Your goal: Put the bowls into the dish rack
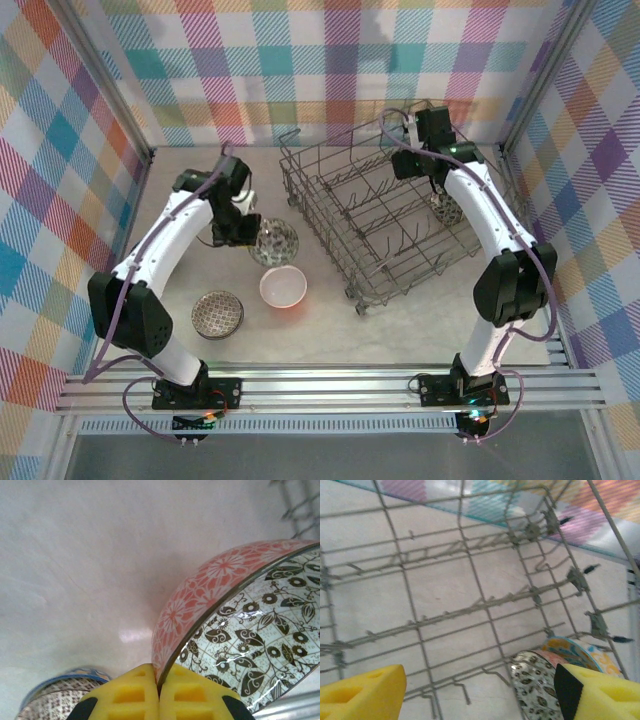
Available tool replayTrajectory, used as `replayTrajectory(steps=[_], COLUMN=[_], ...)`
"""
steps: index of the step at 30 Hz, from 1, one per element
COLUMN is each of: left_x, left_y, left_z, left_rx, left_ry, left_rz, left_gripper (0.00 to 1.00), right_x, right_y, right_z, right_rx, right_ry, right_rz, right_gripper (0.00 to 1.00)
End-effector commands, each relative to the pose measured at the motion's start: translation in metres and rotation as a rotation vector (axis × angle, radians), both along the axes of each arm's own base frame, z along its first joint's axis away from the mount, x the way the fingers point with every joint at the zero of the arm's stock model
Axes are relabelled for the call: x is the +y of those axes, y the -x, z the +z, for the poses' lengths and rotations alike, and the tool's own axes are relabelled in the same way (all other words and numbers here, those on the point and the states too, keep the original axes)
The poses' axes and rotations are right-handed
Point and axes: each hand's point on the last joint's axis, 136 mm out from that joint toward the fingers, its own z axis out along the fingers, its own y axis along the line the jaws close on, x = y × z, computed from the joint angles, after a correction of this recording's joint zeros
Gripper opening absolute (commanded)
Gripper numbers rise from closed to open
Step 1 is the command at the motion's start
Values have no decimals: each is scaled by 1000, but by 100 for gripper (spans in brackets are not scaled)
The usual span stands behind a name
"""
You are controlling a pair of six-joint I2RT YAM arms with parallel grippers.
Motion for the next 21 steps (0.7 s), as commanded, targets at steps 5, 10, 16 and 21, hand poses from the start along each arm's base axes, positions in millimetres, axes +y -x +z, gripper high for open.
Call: replayTrajectory(steps=[5, 10, 16, 21], left_x=[-11, -30, -69, -100], left_y=[-60, -86, -120, -141], left_z=[114, 157, 179, 182], left_rx=[-394, -528, -611, -629], left_ry=[132, 216, 288, 317], left_rz=[55, 29, -39, -85], left_gripper=[0, 0, 0, 0], right_x=[56, 73, 97, 119], right_y=[13, 30, 58, 75], right_z=[47, 74, 98, 114], right_rx=[53, 30, 26, -7], right_ry=[-261, -344, -442, -489], right_rz=[187, 278, 405, 497], right_gripper=[77, 76, 74, 72])
